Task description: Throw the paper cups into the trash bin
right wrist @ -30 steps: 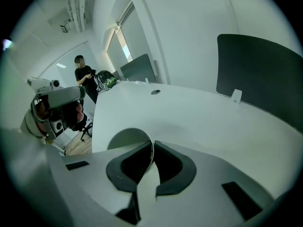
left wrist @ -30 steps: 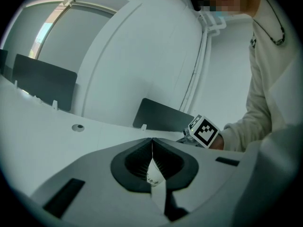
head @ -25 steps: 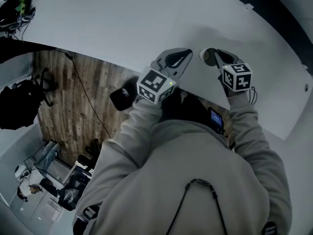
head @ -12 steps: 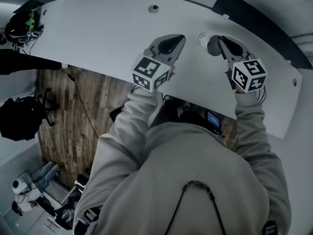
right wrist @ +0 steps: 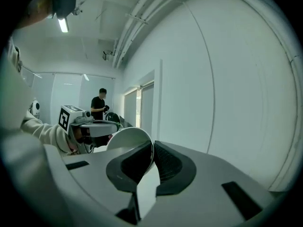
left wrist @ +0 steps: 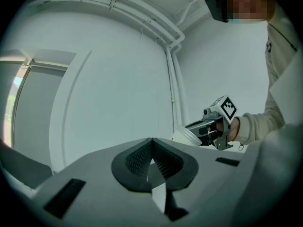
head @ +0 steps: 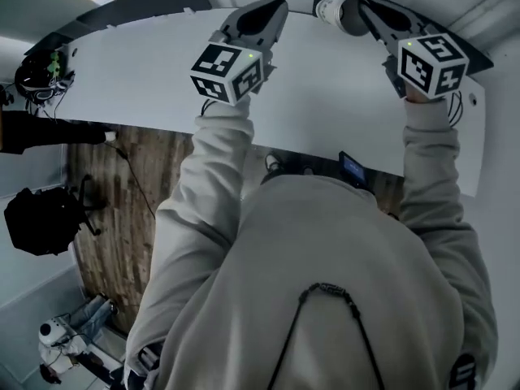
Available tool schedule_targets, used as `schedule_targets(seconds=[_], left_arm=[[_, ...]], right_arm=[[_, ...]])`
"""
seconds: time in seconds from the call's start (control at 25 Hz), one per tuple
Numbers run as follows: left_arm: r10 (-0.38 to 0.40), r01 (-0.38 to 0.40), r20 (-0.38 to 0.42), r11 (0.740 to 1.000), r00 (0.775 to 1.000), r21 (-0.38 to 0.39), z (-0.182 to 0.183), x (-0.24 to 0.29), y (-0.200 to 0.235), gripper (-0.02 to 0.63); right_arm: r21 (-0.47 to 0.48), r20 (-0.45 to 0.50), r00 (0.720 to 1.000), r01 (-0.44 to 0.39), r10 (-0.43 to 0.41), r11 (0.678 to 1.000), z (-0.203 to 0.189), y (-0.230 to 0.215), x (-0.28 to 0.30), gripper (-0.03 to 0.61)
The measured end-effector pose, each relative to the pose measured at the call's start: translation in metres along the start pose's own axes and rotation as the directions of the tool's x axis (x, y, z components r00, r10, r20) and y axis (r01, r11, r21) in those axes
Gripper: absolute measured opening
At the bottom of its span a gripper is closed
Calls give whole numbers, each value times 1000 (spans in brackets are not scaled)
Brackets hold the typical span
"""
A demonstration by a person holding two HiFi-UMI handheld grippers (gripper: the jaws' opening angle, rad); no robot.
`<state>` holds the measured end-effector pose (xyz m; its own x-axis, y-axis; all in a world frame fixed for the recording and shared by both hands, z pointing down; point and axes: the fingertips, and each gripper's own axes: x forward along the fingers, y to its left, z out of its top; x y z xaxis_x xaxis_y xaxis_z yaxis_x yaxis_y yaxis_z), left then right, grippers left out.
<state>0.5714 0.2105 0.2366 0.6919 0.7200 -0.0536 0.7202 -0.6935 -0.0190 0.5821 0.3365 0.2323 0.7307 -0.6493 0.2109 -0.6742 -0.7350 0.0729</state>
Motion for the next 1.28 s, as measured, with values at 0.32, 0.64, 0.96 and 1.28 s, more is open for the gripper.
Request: schedule_targets(seconds=[0.32, 0.64, 0.96, 1.28], left_arm=[[-10, 9, -15, 999, 1000, -42, -4, -9, -44, -2], [2, -1, -30, 1000, 1000, 7, -11, 0, -63, -2], [28, -28, -26, 1000, 999, -9, -11, 6, -69, 0], [17, -18, -31, 1000, 999, -23, -9, 10, -73, 0]], right_arm=[[37, -12, 1000, 5, -5, 999, -30, -10, -47, 40], [22, -20, 1000, -23, 24, 999, -51, -11, -48, 40], [24, -20, 997, -70, 70, 997, -52, -9, -44, 40], [21, -30, 996, -88, 89, 996, -51, -8, -45, 40]])
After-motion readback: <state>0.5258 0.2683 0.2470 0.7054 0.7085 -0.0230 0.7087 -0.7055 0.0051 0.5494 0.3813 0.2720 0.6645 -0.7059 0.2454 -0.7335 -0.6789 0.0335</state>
